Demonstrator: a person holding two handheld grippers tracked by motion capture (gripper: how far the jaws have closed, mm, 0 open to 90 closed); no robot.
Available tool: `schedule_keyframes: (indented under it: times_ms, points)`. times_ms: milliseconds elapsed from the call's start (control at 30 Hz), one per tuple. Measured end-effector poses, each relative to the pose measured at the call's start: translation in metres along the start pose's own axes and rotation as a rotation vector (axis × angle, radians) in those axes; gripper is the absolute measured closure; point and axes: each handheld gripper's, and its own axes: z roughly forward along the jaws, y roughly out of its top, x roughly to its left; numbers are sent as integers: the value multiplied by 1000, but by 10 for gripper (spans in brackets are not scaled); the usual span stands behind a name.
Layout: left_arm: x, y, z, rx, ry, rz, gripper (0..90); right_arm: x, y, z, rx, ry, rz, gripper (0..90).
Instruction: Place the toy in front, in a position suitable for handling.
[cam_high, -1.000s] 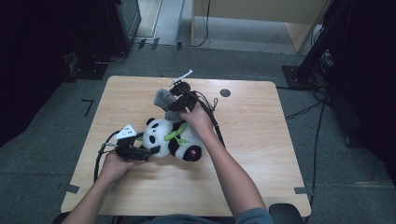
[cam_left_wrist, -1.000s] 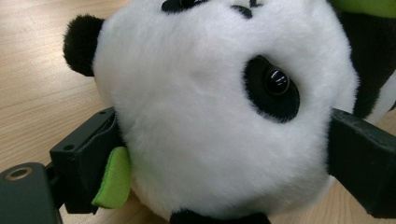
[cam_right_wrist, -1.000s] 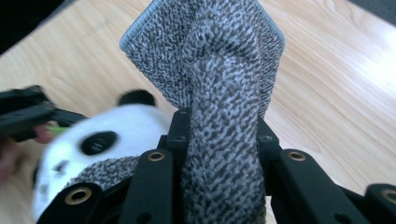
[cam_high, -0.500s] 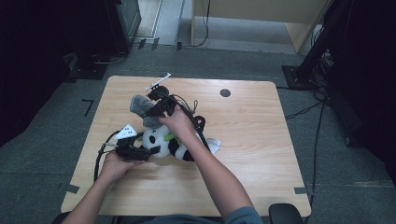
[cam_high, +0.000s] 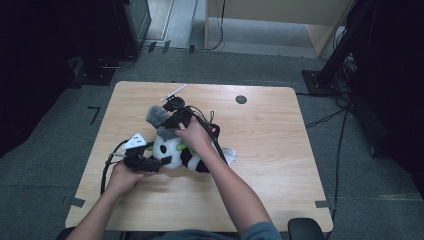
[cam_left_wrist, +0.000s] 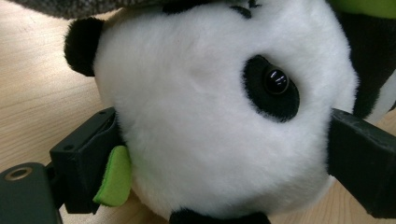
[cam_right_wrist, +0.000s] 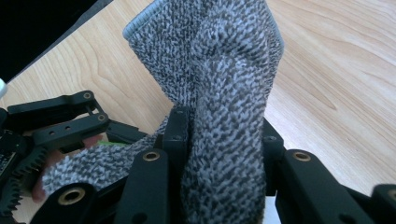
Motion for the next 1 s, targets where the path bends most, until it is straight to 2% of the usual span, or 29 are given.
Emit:
schedule_keyframes:
  times_ms: [233, 333, 567, 1000]
  points:
    - [0, 0, 0, 0, 0, 0, 59, -13, -5, -7, -3, -9, 31, 677]
    - [0, 0, 0, 0, -1, 0, 58, -21, -10, -12, -6, -26, 48, 683]
    - [0, 0, 0, 1, 0, 3, 59, -36, -17, -23, 43, -104, 41, 693]
    - [-1, 0, 1, 1, 0, 6, 59, -56, -25, -47, 36, -157, 54, 717]
